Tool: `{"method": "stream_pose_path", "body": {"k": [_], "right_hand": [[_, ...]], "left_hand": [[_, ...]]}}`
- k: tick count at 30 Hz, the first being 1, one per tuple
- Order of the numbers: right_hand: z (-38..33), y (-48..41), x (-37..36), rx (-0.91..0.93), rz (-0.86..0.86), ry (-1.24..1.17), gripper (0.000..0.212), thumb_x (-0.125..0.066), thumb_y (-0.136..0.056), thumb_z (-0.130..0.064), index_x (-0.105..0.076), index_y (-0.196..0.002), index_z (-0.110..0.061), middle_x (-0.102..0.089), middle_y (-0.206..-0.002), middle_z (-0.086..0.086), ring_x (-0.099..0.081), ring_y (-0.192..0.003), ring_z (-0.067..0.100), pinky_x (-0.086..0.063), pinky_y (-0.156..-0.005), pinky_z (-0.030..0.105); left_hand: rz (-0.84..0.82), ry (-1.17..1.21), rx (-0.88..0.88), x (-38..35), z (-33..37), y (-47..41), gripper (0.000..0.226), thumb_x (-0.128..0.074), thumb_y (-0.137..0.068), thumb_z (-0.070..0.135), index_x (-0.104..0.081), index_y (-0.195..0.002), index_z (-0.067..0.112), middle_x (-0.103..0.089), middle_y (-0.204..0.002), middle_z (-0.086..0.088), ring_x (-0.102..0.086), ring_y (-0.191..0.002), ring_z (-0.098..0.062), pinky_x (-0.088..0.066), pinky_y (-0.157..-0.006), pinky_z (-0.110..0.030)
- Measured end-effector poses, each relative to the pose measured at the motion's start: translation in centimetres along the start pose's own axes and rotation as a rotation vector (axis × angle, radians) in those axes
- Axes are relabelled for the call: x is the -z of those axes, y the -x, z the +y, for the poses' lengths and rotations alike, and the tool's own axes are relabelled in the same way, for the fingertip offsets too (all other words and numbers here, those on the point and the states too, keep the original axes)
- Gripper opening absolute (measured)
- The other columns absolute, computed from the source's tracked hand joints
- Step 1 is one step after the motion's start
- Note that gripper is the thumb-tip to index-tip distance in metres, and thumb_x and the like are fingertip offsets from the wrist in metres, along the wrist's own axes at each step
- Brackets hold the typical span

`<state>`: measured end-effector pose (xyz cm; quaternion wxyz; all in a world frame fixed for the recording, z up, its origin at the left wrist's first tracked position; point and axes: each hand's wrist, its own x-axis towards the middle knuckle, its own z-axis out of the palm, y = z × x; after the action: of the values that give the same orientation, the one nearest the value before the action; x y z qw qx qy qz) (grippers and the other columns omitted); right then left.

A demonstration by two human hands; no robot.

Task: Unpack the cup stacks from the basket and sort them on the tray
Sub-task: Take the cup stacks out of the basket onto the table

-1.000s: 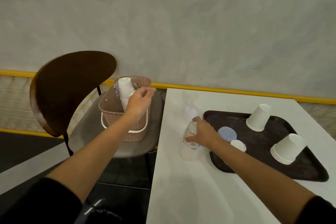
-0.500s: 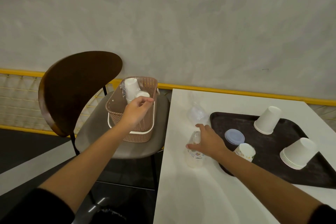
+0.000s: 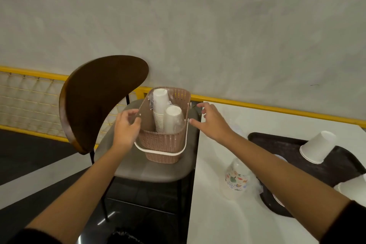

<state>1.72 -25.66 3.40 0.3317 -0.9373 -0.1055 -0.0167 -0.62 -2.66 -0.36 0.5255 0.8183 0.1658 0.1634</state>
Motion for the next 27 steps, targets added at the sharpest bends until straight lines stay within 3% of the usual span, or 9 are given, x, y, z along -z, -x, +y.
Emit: {"method": "stream_pose_path", "body": {"k": [7, 9, 13, 15, 18, 22, 27], "right_hand": [[-2.4, -6.1, -5.4, 0.054, -0.129, 0.118, 0.067, -0.068, -0.080, -0.031, -0.033, -0.135, -0.014, -0.037, -0.137, 0.010, -0.041, -0.125, 0.027, -0.041, -0.101, 0.042], [-2.7, -7.8, -6.4, 0.085, -0.136, 0.260, 0.073, -0.068, -0.080, -0.034, -0.029, -0.138, -0.013, -0.036, -0.137, 0.012, -0.038, -0.127, 0.029, -0.040, -0.100, 0.041], [-3.1, -10.7, -7.7, 0.025, -0.198, 0.484, 0.090, -0.069, -0.077, -0.044, -0.018, -0.144, -0.013, -0.032, -0.139, 0.017, -0.034, -0.130, 0.032, -0.035, -0.102, 0.041], [-3.1, -11.9, -8.3, -0.047, -0.268, 0.492, 0.094, -0.069, -0.075, -0.048, -0.016, -0.145, -0.013, -0.032, -0.141, 0.018, -0.036, -0.130, 0.034, -0.035, -0.102, 0.042], [-2.8, -12.3, -9.5, -0.074, -0.396, 0.500, 0.100, -0.071, -0.074, -0.044, -0.010, -0.146, -0.012, -0.030, -0.143, 0.019, -0.039, -0.128, 0.038, -0.037, -0.101, 0.045], [-2.5, -12.0, -10.5, -0.058, -0.396, 0.453, 0.094, -0.076, -0.073, -0.033, -0.018, -0.143, -0.009, -0.030, -0.140, 0.021, -0.032, -0.129, 0.041, -0.035, -0.103, 0.046], [-2.7, -11.6, -9.8, -0.034, -0.350, 0.424, 0.089, -0.076, -0.073, -0.032, -0.024, -0.141, -0.010, -0.031, -0.141, 0.017, -0.034, -0.129, 0.040, -0.038, -0.101, 0.047]], "left_hand": [[-0.137, 0.057, 0.192, 0.5, -2.1, -2.9, 0.041, -0.047, -0.096, 0.021, -0.044, -0.137, 0.013, -0.049, -0.137, -0.006, -0.045, -0.125, -0.021, -0.031, -0.089, -0.023], [-0.184, 0.053, 0.184, 0.5, -2.6, -3.2, 0.040, -0.045, -0.097, 0.022, -0.045, -0.136, 0.014, -0.051, -0.132, -0.002, -0.048, -0.117, -0.015, -0.034, -0.087, -0.019], [-0.214, 0.137, 0.180, 0.5, -3.8, -3.4, 0.034, -0.045, -0.096, 0.022, -0.050, -0.129, 0.016, -0.054, -0.119, 0.003, -0.050, -0.096, -0.004, -0.043, -0.063, -0.007], [-0.225, 0.202, 0.195, 0.6, -4.4, -3.3, 0.033, -0.046, -0.095, 0.024, -0.051, -0.128, 0.019, -0.055, -0.123, 0.001, -0.054, -0.104, -0.009, -0.047, -0.076, -0.012], [-0.250, 0.266, 0.211, 0.8, -5.1, -3.4, 0.034, -0.049, -0.094, 0.026, -0.052, -0.127, 0.020, -0.056, -0.125, -0.003, -0.054, -0.116, -0.019, -0.045, -0.098, -0.034], [-0.247, 0.310, 0.212, 0.7, -5.2, -3.2, 0.032, -0.049, -0.093, 0.025, -0.053, -0.124, 0.019, -0.058, -0.121, -0.003, -0.056, -0.112, -0.018, -0.046, -0.097, -0.032], [-0.237, 0.319, 0.237, 0.6, -4.9, -3.1, 0.028, -0.049, -0.093, 0.026, -0.054, -0.121, 0.023, -0.058, -0.122, -0.003, -0.055, -0.114, -0.019, -0.044, -0.100, -0.037]]}}
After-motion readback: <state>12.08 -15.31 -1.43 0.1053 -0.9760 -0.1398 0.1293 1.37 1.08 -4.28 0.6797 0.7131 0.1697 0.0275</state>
